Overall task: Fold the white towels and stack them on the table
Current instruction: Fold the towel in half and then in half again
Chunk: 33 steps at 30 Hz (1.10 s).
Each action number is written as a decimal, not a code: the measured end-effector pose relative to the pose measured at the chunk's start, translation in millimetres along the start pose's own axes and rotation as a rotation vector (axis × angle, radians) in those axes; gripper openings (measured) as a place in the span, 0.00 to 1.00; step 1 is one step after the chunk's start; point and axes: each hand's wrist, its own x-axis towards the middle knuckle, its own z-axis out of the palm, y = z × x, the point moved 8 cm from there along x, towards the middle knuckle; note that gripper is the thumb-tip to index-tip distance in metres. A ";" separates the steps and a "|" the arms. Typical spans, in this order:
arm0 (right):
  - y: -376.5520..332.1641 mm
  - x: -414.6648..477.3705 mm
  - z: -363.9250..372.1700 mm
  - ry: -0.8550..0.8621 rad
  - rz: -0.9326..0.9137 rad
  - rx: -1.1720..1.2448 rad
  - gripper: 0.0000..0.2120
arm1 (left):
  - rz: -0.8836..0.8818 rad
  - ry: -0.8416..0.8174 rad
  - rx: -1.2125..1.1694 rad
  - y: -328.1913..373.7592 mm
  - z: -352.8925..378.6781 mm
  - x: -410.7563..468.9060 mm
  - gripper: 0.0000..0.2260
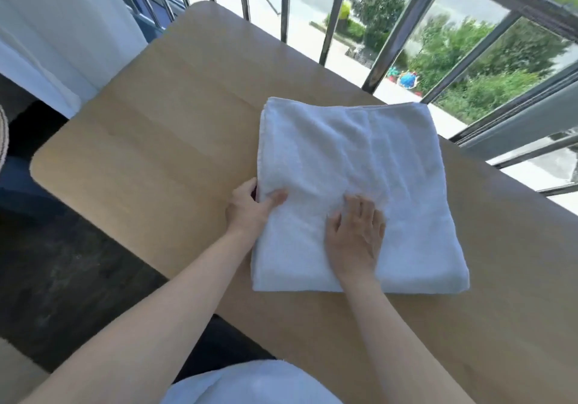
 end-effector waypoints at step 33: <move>103.9 84.0 -13.1 -0.144 -0.142 -0.192 0.29 | 0.838 -0.264 1.272 31.5 122.8 -27.7 0.30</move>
